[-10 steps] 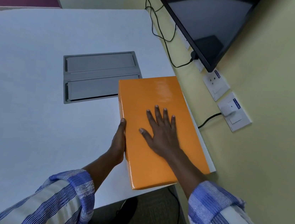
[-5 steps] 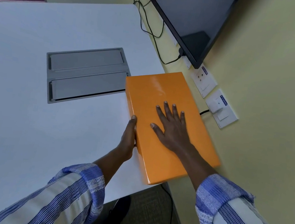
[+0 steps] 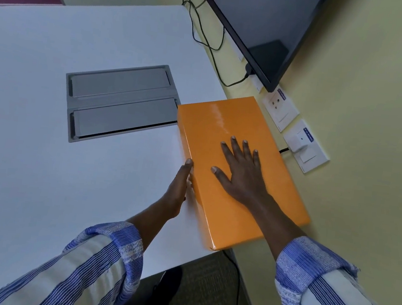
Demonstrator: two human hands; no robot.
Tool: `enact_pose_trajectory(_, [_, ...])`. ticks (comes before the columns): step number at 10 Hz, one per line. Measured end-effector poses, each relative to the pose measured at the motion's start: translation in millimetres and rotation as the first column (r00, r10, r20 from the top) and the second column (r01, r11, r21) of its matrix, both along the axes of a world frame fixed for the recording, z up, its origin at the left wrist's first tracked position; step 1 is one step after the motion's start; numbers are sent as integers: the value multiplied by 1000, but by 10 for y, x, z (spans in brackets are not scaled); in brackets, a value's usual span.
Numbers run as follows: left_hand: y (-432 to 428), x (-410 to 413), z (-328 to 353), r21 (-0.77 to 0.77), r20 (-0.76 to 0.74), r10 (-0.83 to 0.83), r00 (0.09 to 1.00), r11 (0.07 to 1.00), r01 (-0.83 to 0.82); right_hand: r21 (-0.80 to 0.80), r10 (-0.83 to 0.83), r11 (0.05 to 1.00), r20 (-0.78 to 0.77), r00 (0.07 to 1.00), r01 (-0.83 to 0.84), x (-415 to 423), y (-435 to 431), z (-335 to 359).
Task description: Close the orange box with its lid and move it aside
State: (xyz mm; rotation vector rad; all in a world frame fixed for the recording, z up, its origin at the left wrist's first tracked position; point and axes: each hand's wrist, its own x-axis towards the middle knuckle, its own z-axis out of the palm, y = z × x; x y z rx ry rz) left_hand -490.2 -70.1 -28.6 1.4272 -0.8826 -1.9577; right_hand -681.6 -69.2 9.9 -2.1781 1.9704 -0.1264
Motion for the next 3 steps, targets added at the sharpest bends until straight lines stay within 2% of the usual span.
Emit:
enact_pose_trajectory(2, [68,489,-32,-100,217,-4,976,995,26,-58,39,998,33,999,-37,613,-40,106])
enact_pose_trajectory(3, [95,867,-39,-175,405,28,914,983,48,-67,101,993,56,993,-97,1060,-25,68])
